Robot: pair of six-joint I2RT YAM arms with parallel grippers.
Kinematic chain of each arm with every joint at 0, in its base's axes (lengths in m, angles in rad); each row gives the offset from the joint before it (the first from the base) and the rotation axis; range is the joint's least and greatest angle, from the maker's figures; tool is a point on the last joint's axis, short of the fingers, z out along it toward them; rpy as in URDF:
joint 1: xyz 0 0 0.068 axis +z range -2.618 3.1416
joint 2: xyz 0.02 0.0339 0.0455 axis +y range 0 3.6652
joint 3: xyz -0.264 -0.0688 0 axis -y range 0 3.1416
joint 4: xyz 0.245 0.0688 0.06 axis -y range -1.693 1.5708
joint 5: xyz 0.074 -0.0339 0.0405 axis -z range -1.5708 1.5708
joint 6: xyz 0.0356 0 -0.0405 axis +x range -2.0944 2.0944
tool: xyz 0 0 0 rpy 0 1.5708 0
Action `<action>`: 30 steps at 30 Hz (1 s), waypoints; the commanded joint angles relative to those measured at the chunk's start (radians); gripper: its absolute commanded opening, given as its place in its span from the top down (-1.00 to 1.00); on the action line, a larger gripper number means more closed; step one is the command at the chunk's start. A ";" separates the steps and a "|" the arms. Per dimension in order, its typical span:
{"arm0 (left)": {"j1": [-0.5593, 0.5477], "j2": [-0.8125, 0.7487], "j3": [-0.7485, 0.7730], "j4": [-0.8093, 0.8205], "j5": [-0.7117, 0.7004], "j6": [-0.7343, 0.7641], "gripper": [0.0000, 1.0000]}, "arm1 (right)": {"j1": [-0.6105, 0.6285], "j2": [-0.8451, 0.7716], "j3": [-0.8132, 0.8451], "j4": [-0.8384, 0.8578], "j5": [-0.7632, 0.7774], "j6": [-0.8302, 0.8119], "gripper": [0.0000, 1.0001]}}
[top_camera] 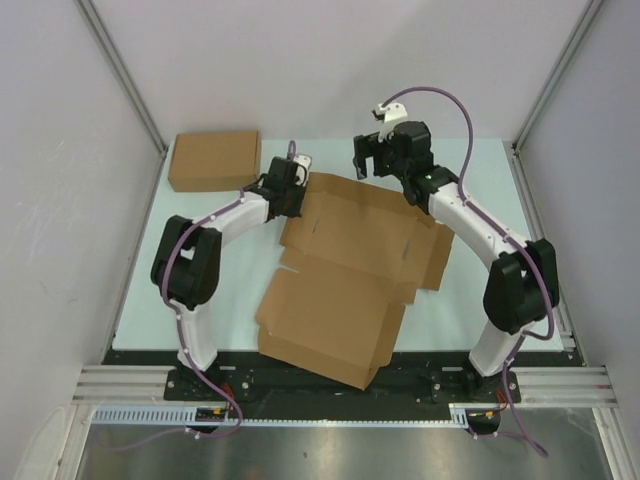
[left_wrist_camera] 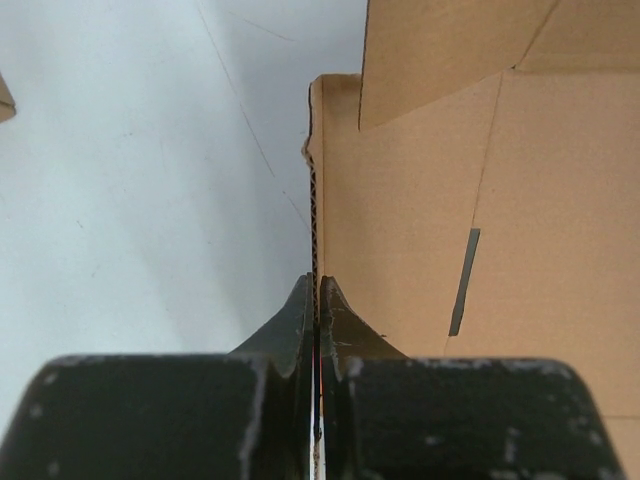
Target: Fold the paper box
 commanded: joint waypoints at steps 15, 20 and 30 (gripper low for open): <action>-0.098 -0.011 -0.007 -0.049 -0.051 0.215 1.00 | -0.098 0.141 0.015 -0.100 -0.336 -0.134 -0.82; -0.101 -0.051 -0.048 -0.013 -0.086 0.172 1.00 | -0.041 0.159 -0.018 -0.110 -0.279 -0.122 -0.81; -0.101 -0.100 -0.086 0.027 -0.094 0.121 1.00 | -0.021 0.169 -0.078 -0.139 -0.216 -0.113 -0.65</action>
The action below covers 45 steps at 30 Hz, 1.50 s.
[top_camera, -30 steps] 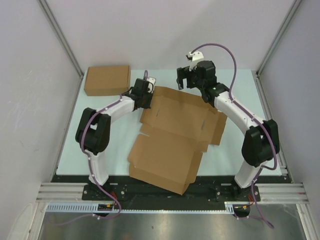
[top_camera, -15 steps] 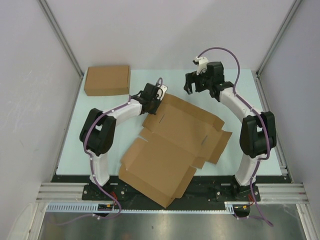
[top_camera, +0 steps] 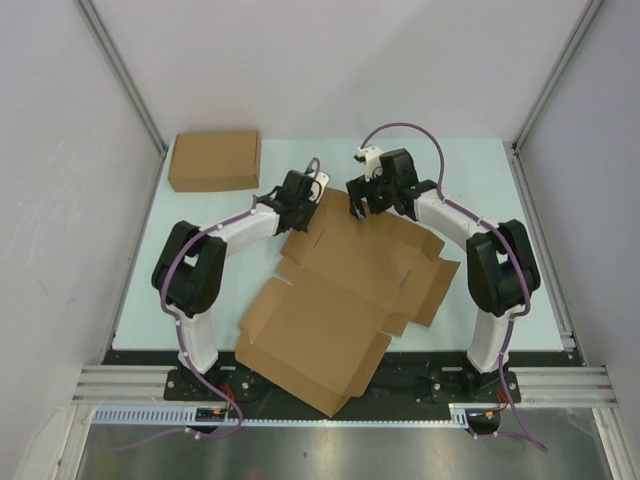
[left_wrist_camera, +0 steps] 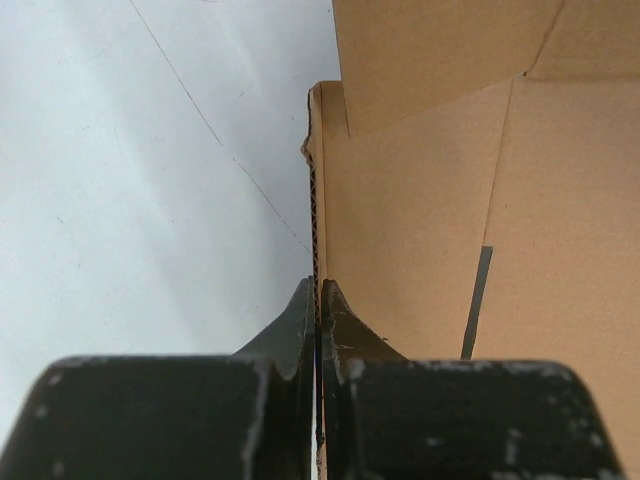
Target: Fold the paper box
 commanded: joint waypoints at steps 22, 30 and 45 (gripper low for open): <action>0.018 -0.113 0.000 0.049 -0.036 -0.153 0.59 | 0.047 -0.021 -0.011 -0.027 0.066 0.013 1.00; 0.044 -0.251 -0.027 0.035 -0.142 -0.198 -0.18 | 0.092 -0.060 -0.013 -0.044 0.188 -0.004 1.00; 0.107 -0.288 -0.064 0.216 0.315 -0.403 0.71 | 0.101 -0.138 -0.022 -0.090 0.154 -0.012 1.00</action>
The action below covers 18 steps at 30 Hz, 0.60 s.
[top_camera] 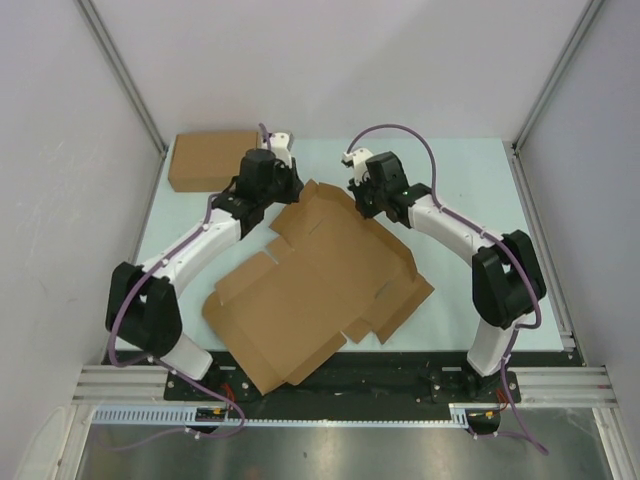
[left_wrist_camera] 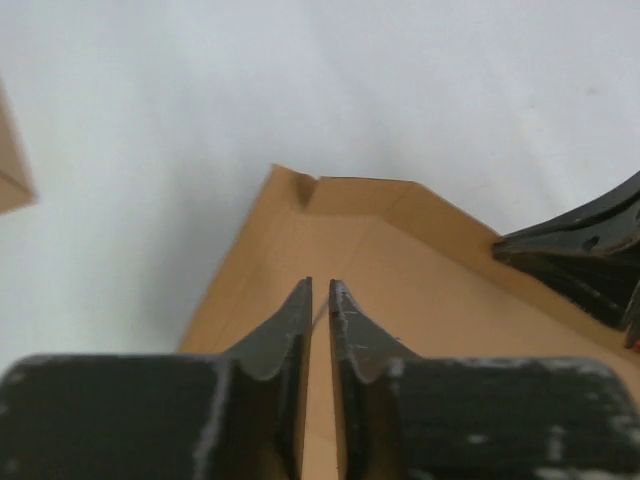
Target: Fold the paper box
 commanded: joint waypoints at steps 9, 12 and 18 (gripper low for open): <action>0.044 0.228 0.109 0.151 0.214 -0.236 0.92 | 0.049 -0.103 -0.023 -0.038 -0.002 -0.001 1.00; 0.044 0.251 0.135 0.150 0.166 -0.242 0.91 | 0.063 -0.108 -0.025 -0.044 0.005 -0.004 1.00; 0.044 0.300 0.199 0.102 0.093 -0.231 0.88 | 0.080 -0.112 -0.025 -0.042 0.007 -0.007 1.00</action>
